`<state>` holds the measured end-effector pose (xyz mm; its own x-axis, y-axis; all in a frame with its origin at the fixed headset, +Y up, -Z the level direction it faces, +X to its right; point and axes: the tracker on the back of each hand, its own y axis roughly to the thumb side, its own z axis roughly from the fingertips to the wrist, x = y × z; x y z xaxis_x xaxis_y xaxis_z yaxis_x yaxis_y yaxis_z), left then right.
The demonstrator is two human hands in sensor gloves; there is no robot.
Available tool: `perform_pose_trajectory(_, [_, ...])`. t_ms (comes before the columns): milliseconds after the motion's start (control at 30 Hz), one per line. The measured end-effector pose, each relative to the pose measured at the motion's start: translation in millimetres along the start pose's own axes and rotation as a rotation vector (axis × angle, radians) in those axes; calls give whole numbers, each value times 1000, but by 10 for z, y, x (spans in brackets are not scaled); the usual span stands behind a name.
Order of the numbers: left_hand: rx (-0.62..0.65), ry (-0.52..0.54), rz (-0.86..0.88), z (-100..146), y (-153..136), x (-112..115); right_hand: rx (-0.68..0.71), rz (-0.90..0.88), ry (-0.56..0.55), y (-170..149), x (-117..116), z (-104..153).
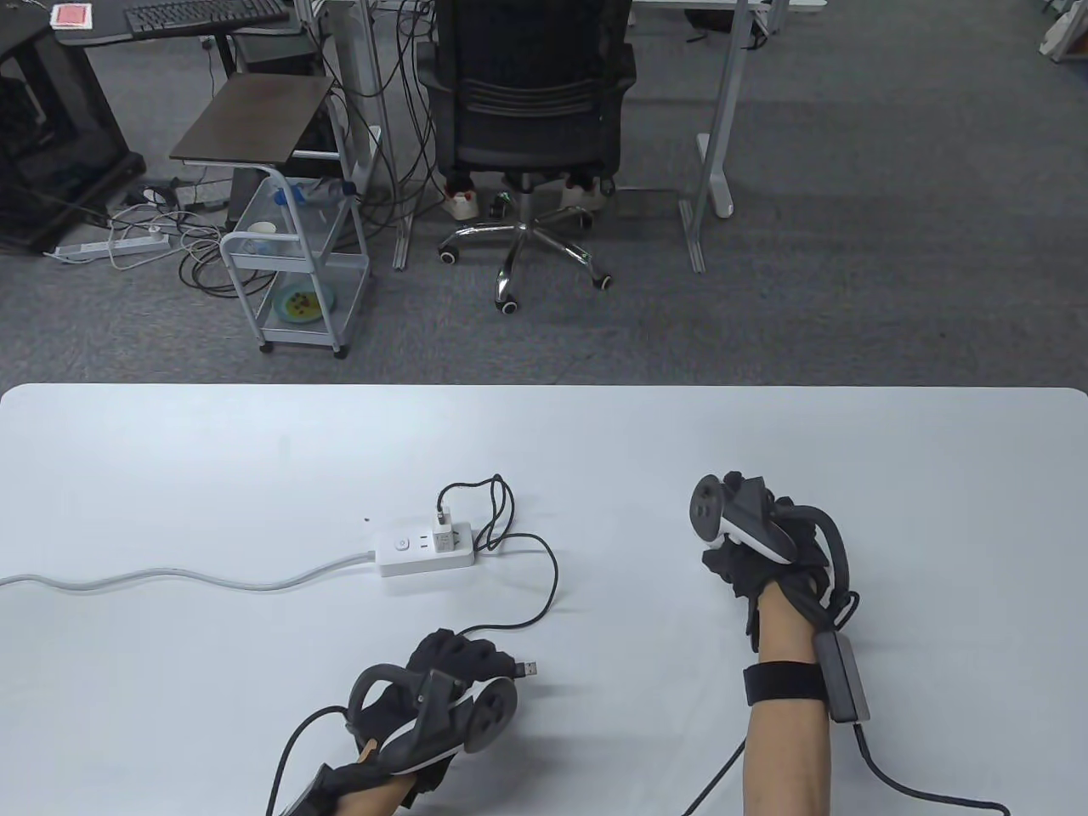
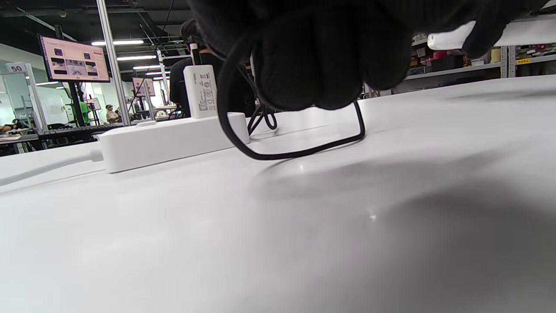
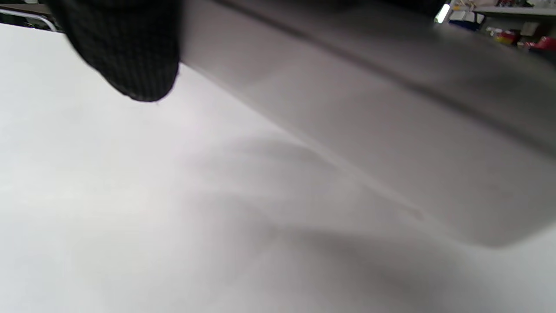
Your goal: Unplug the charger and disconnect the battery pack
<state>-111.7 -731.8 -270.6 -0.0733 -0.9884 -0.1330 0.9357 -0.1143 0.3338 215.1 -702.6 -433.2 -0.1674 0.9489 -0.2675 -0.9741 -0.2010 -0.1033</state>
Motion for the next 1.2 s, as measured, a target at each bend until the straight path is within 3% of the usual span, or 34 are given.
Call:
perform_pose_trajectory(400, [11, -68, -34, -38, 62, 149, -16, -19, 67, -308, -325, -329])
perform_pose_trajectory(833, [15, -69, -37, -10, 88, 134, -24, 6, 92, -384, -410, -341])
perform_pose_trajectory(1200, [4, -81, -44, 6, 111, 143, -35, 22, 80, -378, -614, -332])
